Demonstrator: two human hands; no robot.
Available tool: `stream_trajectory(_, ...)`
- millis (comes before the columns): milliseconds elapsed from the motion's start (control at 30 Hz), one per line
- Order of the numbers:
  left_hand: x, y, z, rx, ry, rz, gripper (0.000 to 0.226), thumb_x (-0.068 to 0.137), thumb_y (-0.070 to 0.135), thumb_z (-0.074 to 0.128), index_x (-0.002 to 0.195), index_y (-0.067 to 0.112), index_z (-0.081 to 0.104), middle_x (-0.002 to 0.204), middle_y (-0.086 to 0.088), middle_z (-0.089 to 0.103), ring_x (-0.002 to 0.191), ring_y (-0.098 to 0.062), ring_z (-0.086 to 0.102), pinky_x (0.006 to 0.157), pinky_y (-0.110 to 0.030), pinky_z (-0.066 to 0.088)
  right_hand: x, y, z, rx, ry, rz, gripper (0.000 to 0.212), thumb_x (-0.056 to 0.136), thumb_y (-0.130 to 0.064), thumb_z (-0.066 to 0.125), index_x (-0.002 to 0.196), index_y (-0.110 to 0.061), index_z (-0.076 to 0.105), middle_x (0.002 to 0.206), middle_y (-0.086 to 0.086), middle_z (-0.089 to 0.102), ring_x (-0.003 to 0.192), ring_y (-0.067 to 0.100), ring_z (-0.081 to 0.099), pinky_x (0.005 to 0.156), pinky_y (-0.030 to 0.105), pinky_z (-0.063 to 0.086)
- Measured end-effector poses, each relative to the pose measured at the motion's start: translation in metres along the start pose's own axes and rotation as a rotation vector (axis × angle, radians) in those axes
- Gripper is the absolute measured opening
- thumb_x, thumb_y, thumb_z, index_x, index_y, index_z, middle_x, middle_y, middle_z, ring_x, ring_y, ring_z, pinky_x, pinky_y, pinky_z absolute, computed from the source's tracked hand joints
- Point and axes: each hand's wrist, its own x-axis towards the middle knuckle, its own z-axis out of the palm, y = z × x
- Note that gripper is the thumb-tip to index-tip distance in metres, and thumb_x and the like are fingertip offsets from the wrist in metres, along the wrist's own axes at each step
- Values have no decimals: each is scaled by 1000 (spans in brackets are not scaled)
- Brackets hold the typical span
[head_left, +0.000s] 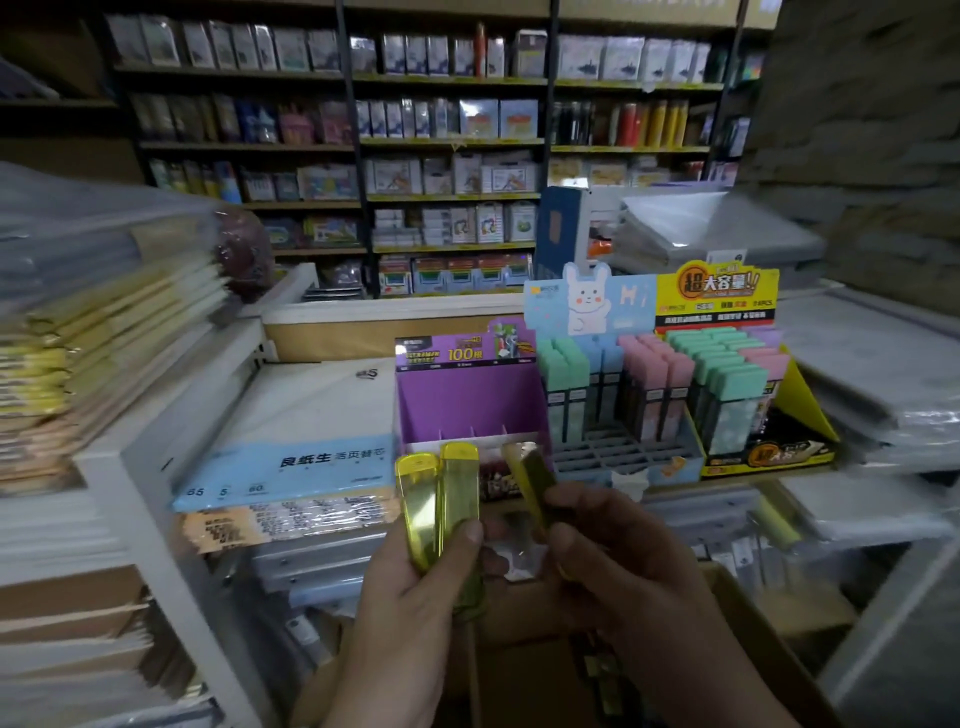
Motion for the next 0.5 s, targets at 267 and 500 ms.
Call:
stream_trajectory(267, 14, 18, -2, -12, 74, 99, 14, 82, 20, 69, 92, 15, 76, 87, -19, 74, 59, -18, 62, 47, -26, 49, 39, -26, -2, 6, -167, -106, 18, 87, -6, 66, 102, -2, 74, 82, 20, 66, 61, 23, 60, 50, 29, 48)
stream_trajectory(500, 31, 32, -24, 104, 158, 178, 20, 87, 25, 75, 95, 7, 73, 82, -15, 71, 66, -23, 64, 53, -28, 51, 78, -33, 4, -210, -94, -180, 32, 94, -30, 63, 64, -18, 66, 51, -1, 39, 45, 12, 31, 44, 25, 29)
